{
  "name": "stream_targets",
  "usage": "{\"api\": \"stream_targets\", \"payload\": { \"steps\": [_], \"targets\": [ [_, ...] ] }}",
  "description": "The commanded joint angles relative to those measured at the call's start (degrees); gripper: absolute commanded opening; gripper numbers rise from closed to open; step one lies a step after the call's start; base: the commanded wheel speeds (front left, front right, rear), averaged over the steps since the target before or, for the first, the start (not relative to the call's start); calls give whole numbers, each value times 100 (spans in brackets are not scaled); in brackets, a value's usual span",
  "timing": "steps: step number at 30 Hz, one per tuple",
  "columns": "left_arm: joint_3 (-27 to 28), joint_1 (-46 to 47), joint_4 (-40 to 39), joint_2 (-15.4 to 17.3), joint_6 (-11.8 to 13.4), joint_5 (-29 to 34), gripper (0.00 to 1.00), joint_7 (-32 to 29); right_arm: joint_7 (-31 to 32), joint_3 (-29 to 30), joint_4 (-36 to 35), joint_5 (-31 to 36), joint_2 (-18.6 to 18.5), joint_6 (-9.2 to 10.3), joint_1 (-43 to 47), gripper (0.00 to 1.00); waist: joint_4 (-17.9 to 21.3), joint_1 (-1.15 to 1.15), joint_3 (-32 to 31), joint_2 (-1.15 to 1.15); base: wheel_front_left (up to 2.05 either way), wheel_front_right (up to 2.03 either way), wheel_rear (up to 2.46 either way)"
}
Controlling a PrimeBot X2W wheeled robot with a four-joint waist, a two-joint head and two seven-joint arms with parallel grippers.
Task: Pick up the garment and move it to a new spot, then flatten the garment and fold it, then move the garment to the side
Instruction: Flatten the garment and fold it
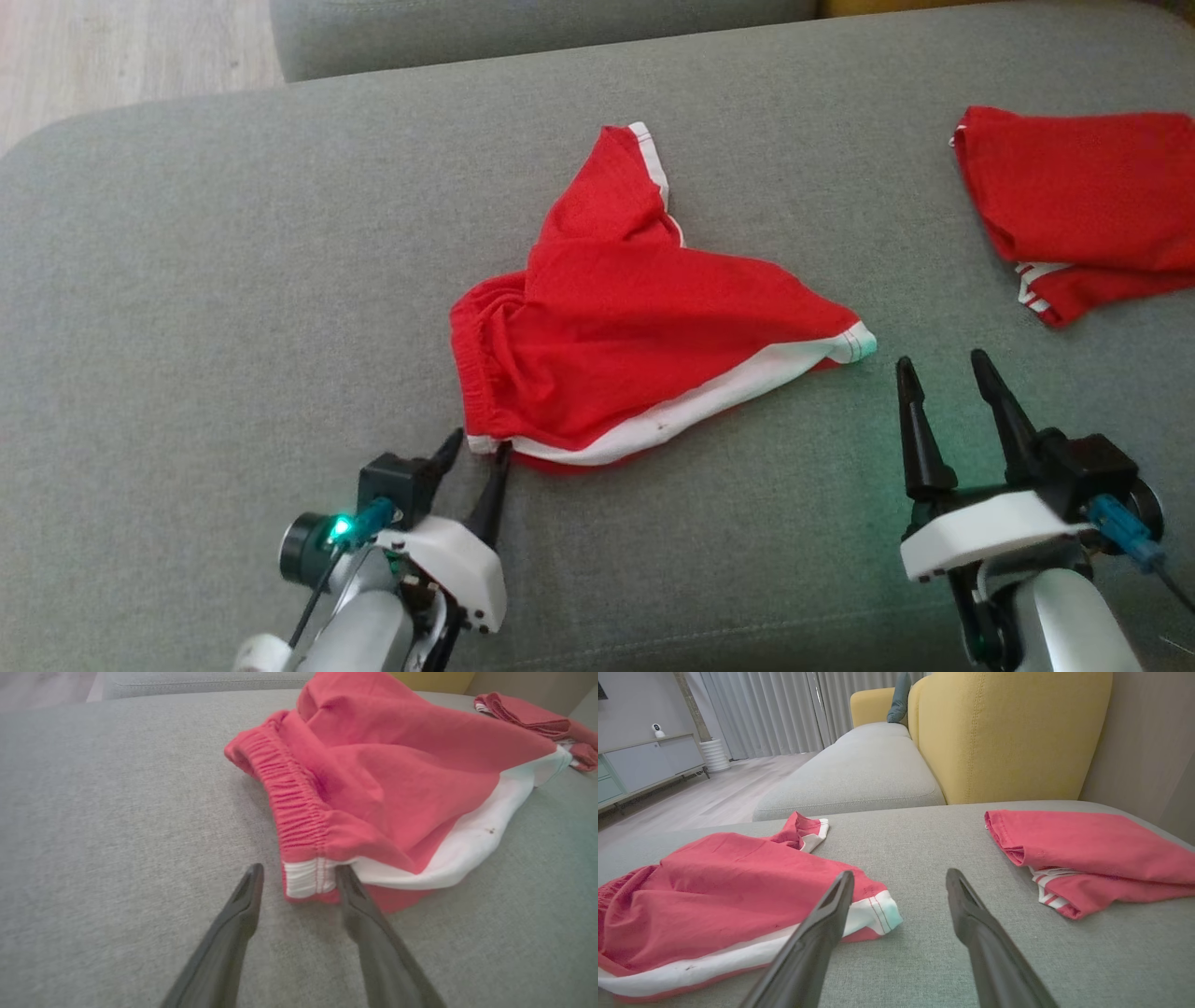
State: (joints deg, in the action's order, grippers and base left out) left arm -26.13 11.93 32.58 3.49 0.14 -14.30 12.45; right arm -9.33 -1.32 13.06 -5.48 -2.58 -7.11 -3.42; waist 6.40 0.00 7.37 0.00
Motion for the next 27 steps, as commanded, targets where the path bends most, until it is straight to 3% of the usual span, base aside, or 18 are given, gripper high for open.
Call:
{"api": "stream_targets", "payload": {
  "steps": [1,6,7,11,21,27],
  "targets": [
    [111,285,-105,22,-38,-31,51,90,-48,-106,-171,28,-30,-37,-223,100,15,0,16,0,0,0,0],
    [50,360,-32,14,-62,-31,28,139,-57,-82,-137,31,-30,-37,-246,100,30,0,38,0,0,0,0],
    [50,360,-32,14,-62,-31,28,139,-57,-82,-137,31,-30,-37,-246,100,30,0,38,0,0,0,0],
    [18,398,-1,7,-73,-50,0,170,-10,-36,-79,101,-30,-37,-291,100,21,0,47,0,0,0,0],
    [136,308,-130,66,-11,-170,0,225,438,91,470,921,-55,-37,-677,100,-180,0,91,0,0,0,0],
    [187,286,-111,96,25,-221,0,237,516,-116,1004,975,-183,-37,-987,100,-274,0,142,0,0,0,0]
  ]
}}
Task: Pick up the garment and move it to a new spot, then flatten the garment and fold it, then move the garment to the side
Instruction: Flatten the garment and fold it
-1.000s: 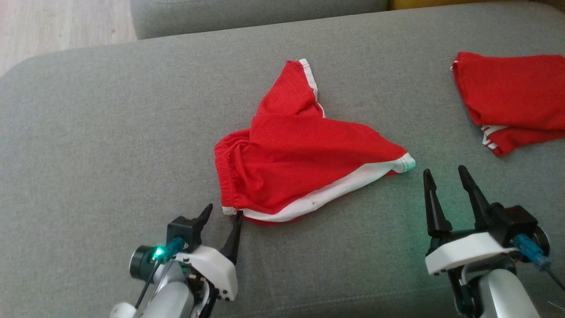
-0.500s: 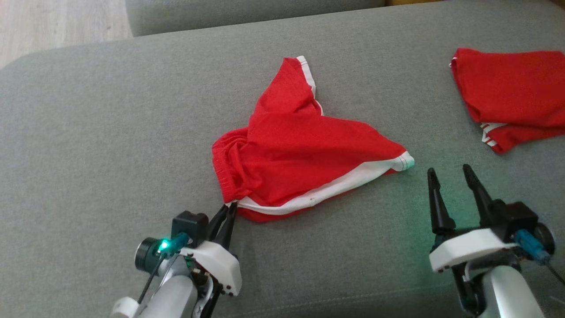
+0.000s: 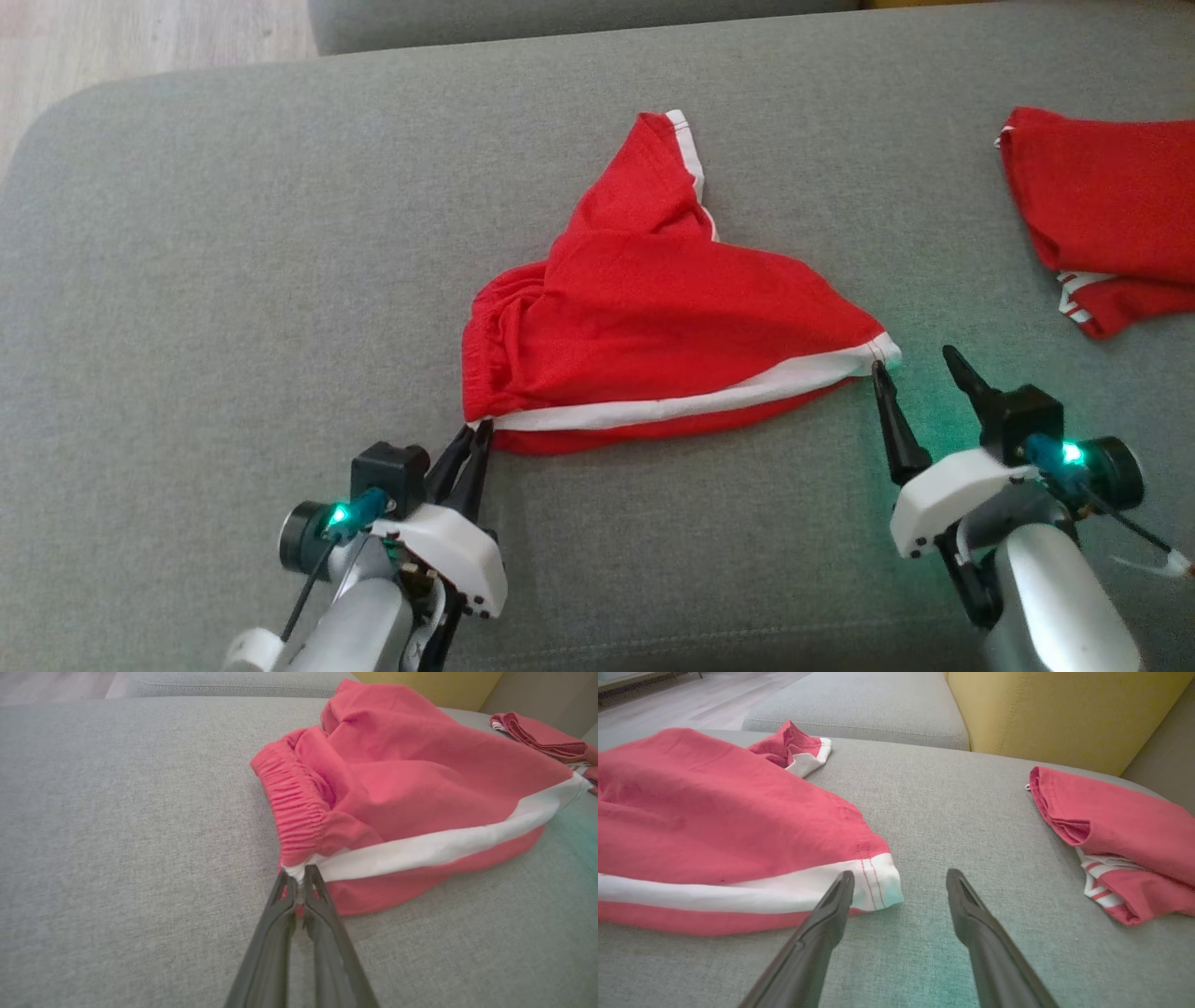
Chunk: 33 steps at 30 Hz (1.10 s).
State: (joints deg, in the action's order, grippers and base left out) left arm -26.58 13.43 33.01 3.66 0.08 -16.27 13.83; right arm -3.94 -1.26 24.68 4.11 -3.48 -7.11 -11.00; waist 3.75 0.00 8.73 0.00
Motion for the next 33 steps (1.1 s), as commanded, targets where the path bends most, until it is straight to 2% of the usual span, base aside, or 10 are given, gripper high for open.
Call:
{"api": "stream_targets", "payload": {
  "steps": [1,14,15,16,18,24,25,26,27,33],
  "targets": [
    [233,136,-149,79,35,-27,0,101,-31,-144,-70,18,-115,-37,-282,100,-21,0,14,0,0,0,0],
    [215,149,-142,77,76,-59,0,111,-91,-793,986,-270,-331,-37,-851,100,-110,0,72,0,0,0,0],
    [214,150,-144,79,79,-60,0,112,-112,-838,1032,-301,-344,-37,-887,91,-113,0,76,0,0,0,0],
    [213,150,-145,81,81,-62,0,112,-132,-890,1072,-322,-358,-37,-920,69,-115,0,80,0,0,0,0],
    [210,150,-145,86,84,-66,0,113,-173,-998,1139,-378,-385,-37,-974,47,-118,0,85,0,0,0,0],
    [213,145,-148,96,92,-91,0,115,-289,-1184,1210,-517,-444,-37,-1078,24,-115,0,71,0,0,0,0],
    [213,145,-148,96,92,-91,0,115,-289,-1184,1210,-517,-444,-37,-1078,24,-115,0,71,0,0,0,0],
    [219,144,-162,97,96,-97,0,115,-309,-1198,1198,-547,-449,-37,-1074,3,-115,0,61,0,0,0,0],
    [232,145,-186,101,98,-103,0,115,-328,-1214,1175,-580,-451,-37,-1064,0,-114,0,48,0,0,0,0],
    [399,78,-614,150,102,-140,0,116,-444,-1279,702,-904,-507,-37,-903,0,-107,0,-155,0,0,0,0]
  ]
}}
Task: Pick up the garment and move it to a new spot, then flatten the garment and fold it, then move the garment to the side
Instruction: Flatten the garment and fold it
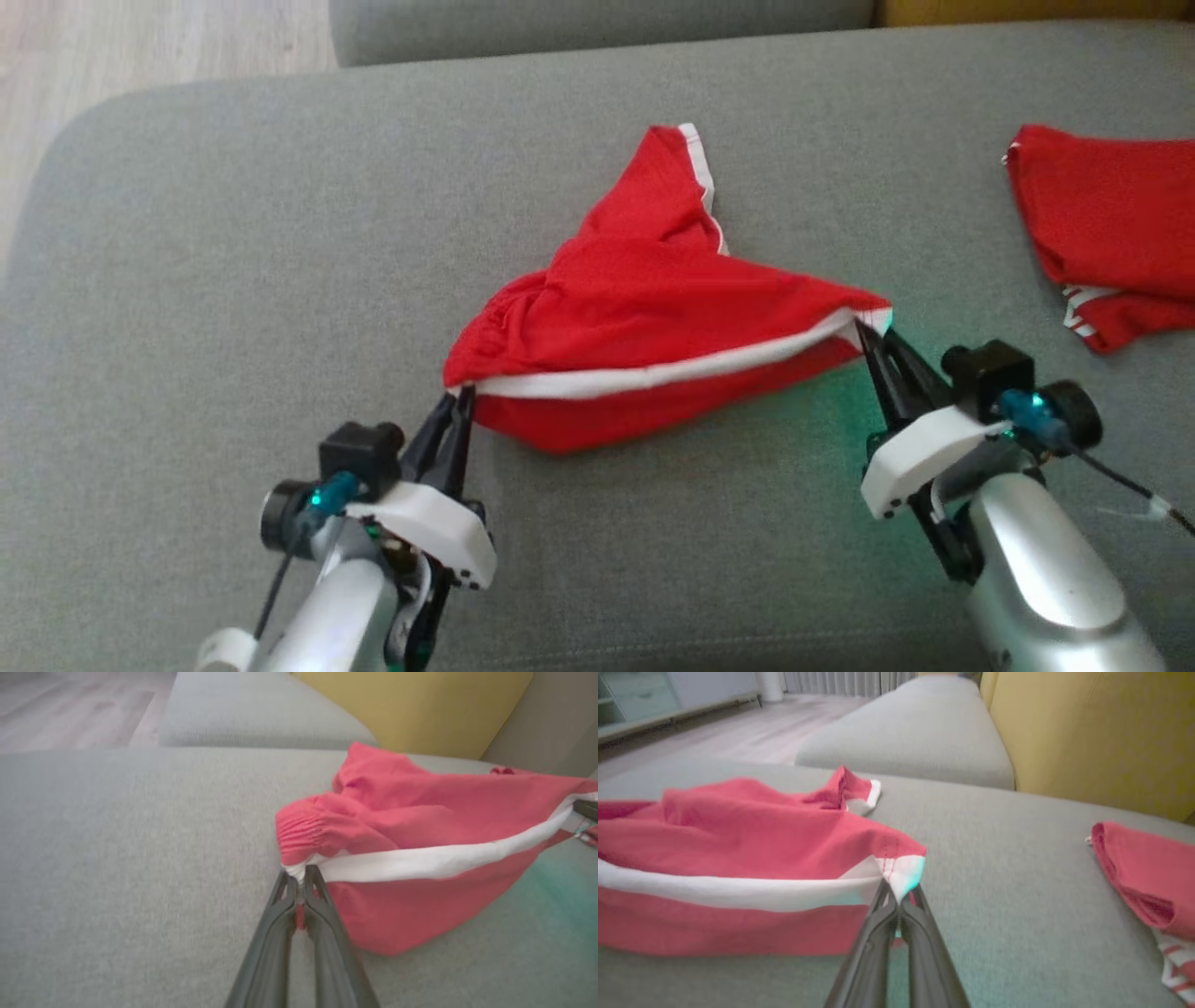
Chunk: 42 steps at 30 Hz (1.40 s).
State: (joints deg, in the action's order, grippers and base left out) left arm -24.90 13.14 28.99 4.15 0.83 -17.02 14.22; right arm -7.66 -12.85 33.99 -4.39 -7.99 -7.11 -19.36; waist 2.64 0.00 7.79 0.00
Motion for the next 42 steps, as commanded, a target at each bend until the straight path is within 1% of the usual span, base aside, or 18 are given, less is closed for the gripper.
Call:
{"api": "stream_targets", "payload": {
  "steps": [1,6,7,10,15,19,22,25,28,31,35,36,39,42],
  "targets": [
    [273,86,-331,113,21,-78,0,77,-75,-133,-374,-120,-77,-37,-24,0,4,0,-113,0,0,0,0],
    [475,-58,-1094,210,8,-135,0,77,8,-153,-1376,-420,-263,-37,264,0,15,0,-439,0,0,0,0],
    [546,-111,-1465,268,7,-179,0,77,93,-91,-1864,-497,-351,-37,403,0,22,0,-570,0,0,0,0],
    [614,-132,-2113,426,32,-170,0,5,274,57,-2622,-572,-453,-37,623,0,24,0,-772,0,0,0,0],
    [727,-8,-3397,784,94,-52,0,-396,620,325,-3906,-632,-526,-37,906,0,33,0,-967,0,0,0,0],
    [830,284,-4312,1067,102,76,0,-782,825,548,-4852,-597,-515,-37,983,0,47,0,-1024,0,0,0,0],
    [879,592,-4755,1201,59,88,0,-1098,1025,632,-5352,-572,-556,-37,954,0,59,0,-1022,0,0,0,0],
    [902,952,-4787,1314,-38,60,0,-1381,1216,665,-5623,-600,-582,-37,830,0,69,0,-957,0,0,0,0],
    [925,1307,-4424,1337,-156,-94,0,-1584,1300,624,-5549,-748,-557,-37,574,0,102,0,-829,0,0,0,0],
    [913,1745,-3859,1356,-295,-187,0,-1738,1318,457,-5170,-883,-574,-37,176,0,150,0,-603,0,0,0,0],
    [900,2599,-2993,1335,-451,-224,0,-1795,1153,226,-4284,-968,-555,-37,-753,0,242,0,-190,0,0,0,0],
    [900,2599,-2993,1335,-451,-224,0,-1795,1153,226,-4284,-968,-555,-37,-753,0,242,0,-190,0,0,0,0],
    [910,3411,-2291,1240,-513,-224,0,-1743,821,162,-3501,-802,-461,-37,-1701,0,308,0,96,0,0,0,0],
    [954,4262,-1599,1101,-502,-165,0,-1560,364,229,-2699,-530,-242,-37,-2649,0,380,0,368,0,0,0,0]
  ]
}}
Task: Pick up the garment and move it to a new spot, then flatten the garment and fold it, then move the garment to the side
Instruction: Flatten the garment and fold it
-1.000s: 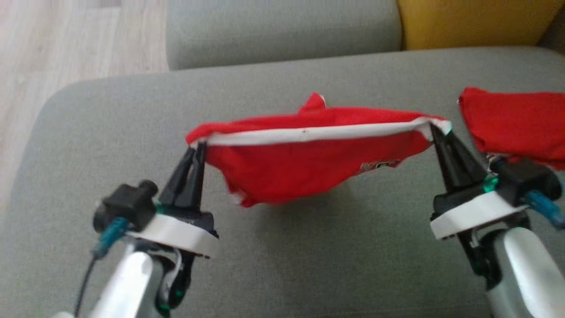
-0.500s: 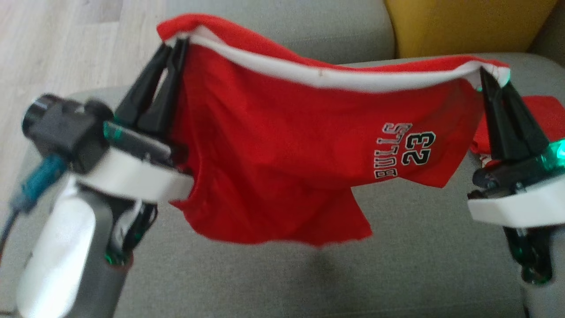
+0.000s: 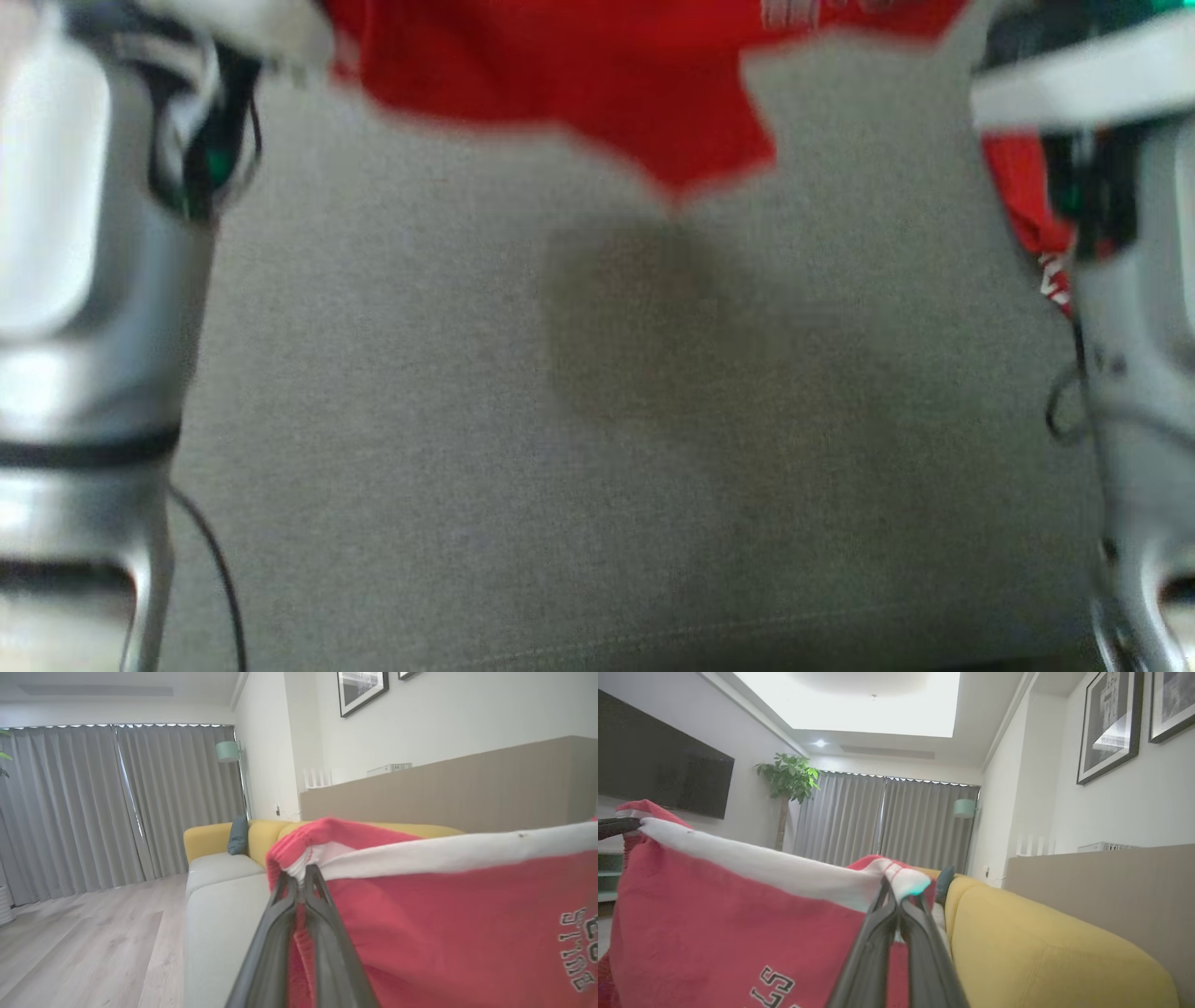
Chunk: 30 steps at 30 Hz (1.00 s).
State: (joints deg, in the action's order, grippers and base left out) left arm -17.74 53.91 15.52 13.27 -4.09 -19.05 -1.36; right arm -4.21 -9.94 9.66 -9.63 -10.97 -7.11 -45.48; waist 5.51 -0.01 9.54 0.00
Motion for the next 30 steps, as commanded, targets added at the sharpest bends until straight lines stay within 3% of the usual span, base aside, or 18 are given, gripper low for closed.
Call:
{"api": "stream_targets", "payload": {
  "steps": [1,7,15,21,30],
  "targets": [
    [245,424,-22,140,-8,53,0,87,-136,-23,-2,80,168,-37,-292,0,115,1,274,0,0,0,0],
    [364,1163,1193,-170,54,-30,0,722,-808,86,1291,374,657,-37,-967,0,167,1,809,0,0,0,0],
    [324,414,2386,-370,-133,-345,0,1306,-1050,-285,2253,230,785,-37,-372,0,93,1,1259,0,0,0,0],
    [414,-507,2233,-473,-247,-636,0,1590,-1075,-245,1916,161,756,-37,355,0,-5,1,1076,0,0,0,0],
    [515,-2405,578,-646,-264,-681,0,1633,-1077,285,489,51,547,-37,2143,0,-212,1,265,0,0,0,0]
  ]
}}
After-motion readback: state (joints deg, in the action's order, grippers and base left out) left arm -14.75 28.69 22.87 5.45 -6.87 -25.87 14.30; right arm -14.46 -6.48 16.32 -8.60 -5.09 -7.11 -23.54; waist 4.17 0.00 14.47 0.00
